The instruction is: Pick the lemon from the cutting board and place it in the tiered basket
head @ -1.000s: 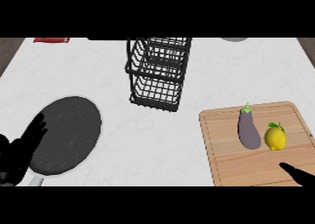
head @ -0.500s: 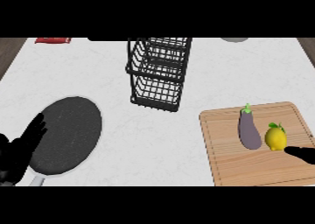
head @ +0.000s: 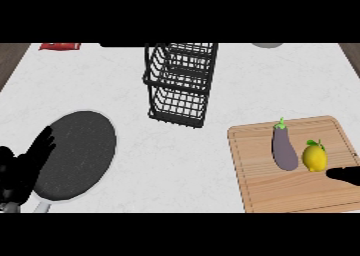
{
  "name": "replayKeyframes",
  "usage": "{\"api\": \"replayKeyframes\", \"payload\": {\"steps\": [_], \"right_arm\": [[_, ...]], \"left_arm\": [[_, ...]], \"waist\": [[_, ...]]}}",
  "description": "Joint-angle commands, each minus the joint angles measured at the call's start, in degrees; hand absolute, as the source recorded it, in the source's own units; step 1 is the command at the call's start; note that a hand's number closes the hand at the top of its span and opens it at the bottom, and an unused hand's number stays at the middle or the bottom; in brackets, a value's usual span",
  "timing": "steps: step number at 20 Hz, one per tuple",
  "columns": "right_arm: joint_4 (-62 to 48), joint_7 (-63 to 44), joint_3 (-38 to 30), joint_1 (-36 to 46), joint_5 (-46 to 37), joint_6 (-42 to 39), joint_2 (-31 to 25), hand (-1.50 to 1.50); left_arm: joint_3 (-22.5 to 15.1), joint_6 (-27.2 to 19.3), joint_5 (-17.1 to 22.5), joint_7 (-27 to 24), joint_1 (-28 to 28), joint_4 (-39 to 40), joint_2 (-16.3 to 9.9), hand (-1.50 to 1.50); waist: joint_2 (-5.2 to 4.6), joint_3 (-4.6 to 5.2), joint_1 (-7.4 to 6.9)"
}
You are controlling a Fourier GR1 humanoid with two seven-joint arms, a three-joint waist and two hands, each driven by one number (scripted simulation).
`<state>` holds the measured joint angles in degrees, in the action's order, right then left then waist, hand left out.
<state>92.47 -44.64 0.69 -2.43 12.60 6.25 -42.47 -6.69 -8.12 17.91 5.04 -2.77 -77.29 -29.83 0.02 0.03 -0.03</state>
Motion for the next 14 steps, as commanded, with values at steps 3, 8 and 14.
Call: {"api": "replayKeyframes", "payload": {"steps": [3, 8, 14], "right_arm": [[5.68, -9.89, 1.06, -2.07, -4.71, 1.33, 2.34, -1.50], [0.44, 0.44, -7.97, -7.22, -1.21, -7.77, 3.45, -1.50], [-1.77, 2.16, -8.74, -6.12, -3.51, -10.06, 8.10, -1.50]], "left_arm": [[1.92, 0.89, -1.80, -0.88, -3.46, -2.68, 1.01, 0.00], [4.40, 3.58, -2.82, 2.30, -0.47, -1.08, 1.81, 0.00], [6.30, 5.80, -4.42, 3.94, 0.78, -2.63, 2.04, 0.00]], "waist": [[0.07, -0.01, -0.08], [0.04, -0.03, 0.29], [0.03, -0.05, 0.03]]}}
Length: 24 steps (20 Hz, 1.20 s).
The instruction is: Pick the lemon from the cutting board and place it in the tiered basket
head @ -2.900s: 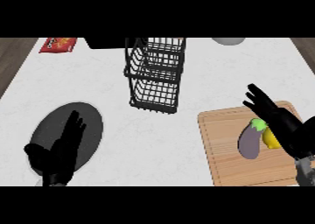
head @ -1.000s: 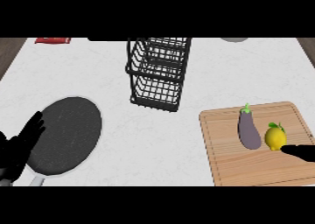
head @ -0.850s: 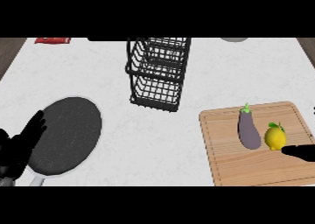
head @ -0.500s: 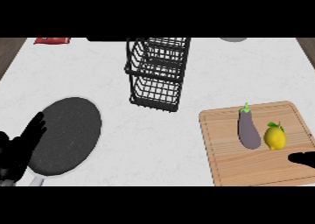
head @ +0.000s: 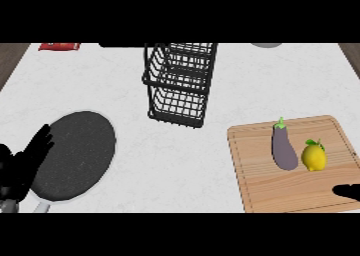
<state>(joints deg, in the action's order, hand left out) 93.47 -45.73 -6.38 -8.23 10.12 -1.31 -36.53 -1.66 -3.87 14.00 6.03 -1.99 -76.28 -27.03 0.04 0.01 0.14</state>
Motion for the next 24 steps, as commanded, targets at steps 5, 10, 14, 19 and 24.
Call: {"api": "replayKeyframes", "payload": {"steps": [5, 10, 14, 19, 24], "right_arm": [[-2.81, 4.53, -1.68, 0.05, -5.29, -1.73, 6.41, -1.50], [-9.45, 8.91, -2.44, 3.93, -9.53, -1.82, 9.78, -1.50], [-12.38, 5.74, -6.21, 9.27, -7.94, -6.68, 6.73, -1.50], [-14.15, 7.61, -3.52, 10.74, -13.57, -2.93, 13.07, -1.50], [-23.16, 13.42, -6.23, 12.92, -13.61, -5.62, 11.85, -1.50]], "left_arm": [[4.60, 6.08, -0.82, -3.90, -1.68, 3.53, 1.06, 0.00], [5.01, 3.74, -3.41, 1.08, -2.32, -2.82, 2.99, 0.00], [5.43, 4.79, -5.49, 0.15, -1.86, -1.97, 4.67, 0.00], [5.99, 4.79, -6.89, 4.63, -2.61, -6.50, 6.55, 0.00], [10.99, 10.42, -4.25, 4.27, -1.48, -4.25, 2.71, 0.00]], "waist": [[-0.02, 0.00, -0.06], [-0.03, -0.03, -0.29], [-0.04, -0.02, -0.26], [-0.02, -0.02, -0.36], [-0.06, -0.03, -0.44]]}}
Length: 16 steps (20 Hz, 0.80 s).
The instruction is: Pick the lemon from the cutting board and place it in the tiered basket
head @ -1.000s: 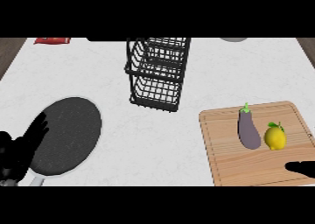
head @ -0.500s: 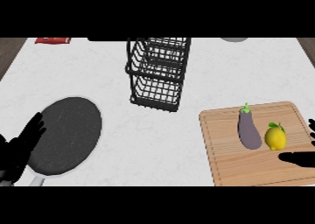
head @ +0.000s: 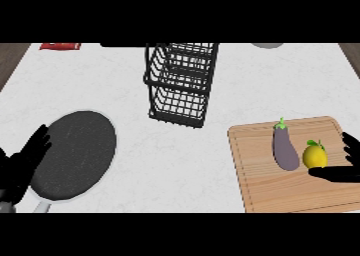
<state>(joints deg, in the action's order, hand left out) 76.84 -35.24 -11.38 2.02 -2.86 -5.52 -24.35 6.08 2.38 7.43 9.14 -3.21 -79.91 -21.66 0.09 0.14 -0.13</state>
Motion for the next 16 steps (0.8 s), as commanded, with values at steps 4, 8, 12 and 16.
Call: {"api": "replayKeyframes", "payload": {"steps": [4, 8, 12, 16], "right_arm": [[-3.25, 0.20, -0.41, 2.91, -3.20, 0.74, 2.98, -1.50], [-6.26, 1.56, -1.51, 5.12, -1.75, -2.58, 1.70, -1.50], [-10.98, 7.83, 1.53, 3.72, -4.46, 0.02, 6.50, -1.50], [-7.89, 11.61, 2.14, 6.60, -7.77, 4.28, 7.04, 1.50]], "left_arm": [[0.88, 0.71, -3.66, -1.26, -0.40, 0.41, 3.35, 0.00], [2.24, 0.73, -3.67, 1.12, 1.52, 0.46, 2.75, 0.00], [3.97, 4.30, -2.16, -2.99, -2.20, 1.14, 1.15, 0.00], [1.52, 1.59, -5.25, -3.66, 0.45, 3.41, 4.51, 0.00]], "waist": [[-0.08, -0.14, 0.03], [-0.09, -0.15, 0.03], [-0.13, -0.17, -0.27], [-0.15, -0.15, -0.01]]}}
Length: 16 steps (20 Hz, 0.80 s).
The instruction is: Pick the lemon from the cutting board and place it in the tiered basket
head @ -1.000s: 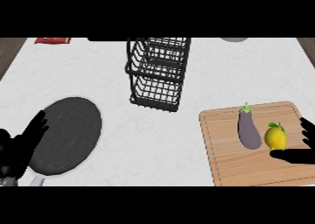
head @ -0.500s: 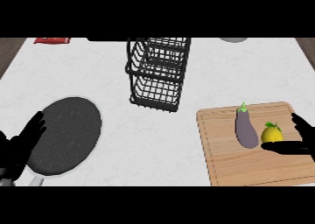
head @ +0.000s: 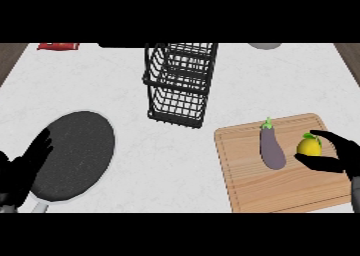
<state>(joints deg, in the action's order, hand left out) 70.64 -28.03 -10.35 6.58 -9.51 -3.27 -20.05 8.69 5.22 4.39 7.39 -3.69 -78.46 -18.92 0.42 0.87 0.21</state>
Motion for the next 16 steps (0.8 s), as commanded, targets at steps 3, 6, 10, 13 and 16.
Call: {"api": "replayKeyframes", "payload": {"steps": [3, 6, 10, 13, 16], "right_arm": [[2.92, 2.53, 1.99, 0.04, -3.39, 5.41, 4.35, 1.50], [0.13, 6.69, -0.24, -0.99, -3.44, 7.26, 4.49, 1.50], [4.18, 3.60, -2.13, -2.84, -4.48, 8.35, 2.76, 1.50], [14.90, -3.03, -2.64, -7.19, -4.83, 10.92, 3.85, 1.50], [17.37, -5.75, 17.70, -0.20, -21.94, 14.66, 11.12, 1.50]], "left_arm": [[1.88, 1.03, -0.02, 2.14, 1.30, -0.05, -1.35, 0.00], [0.92, -0.40, -1.91, -1.41, 4.04, 4.45, 1.71, 0.00], [2.74, 1.22, -1.02, 2.58, 1.04, -1.83, -0.15, 0.00], [1.39, -0.14, -2.03, 1.10, -0.77, -2.34, 2.38, 0.00], [-1.17, 0.08, -3.49, 0.51, 2.28, -0.36, 2.56, 0.00]], "waist": [[-0.38, -0.87, -0.28], [-0.43, -0.87, -0.14], [-0.37, -0.88, -0.30], [-0.29, -0.86, -0.11], [-0.30, -0.20, -4.60]]}}
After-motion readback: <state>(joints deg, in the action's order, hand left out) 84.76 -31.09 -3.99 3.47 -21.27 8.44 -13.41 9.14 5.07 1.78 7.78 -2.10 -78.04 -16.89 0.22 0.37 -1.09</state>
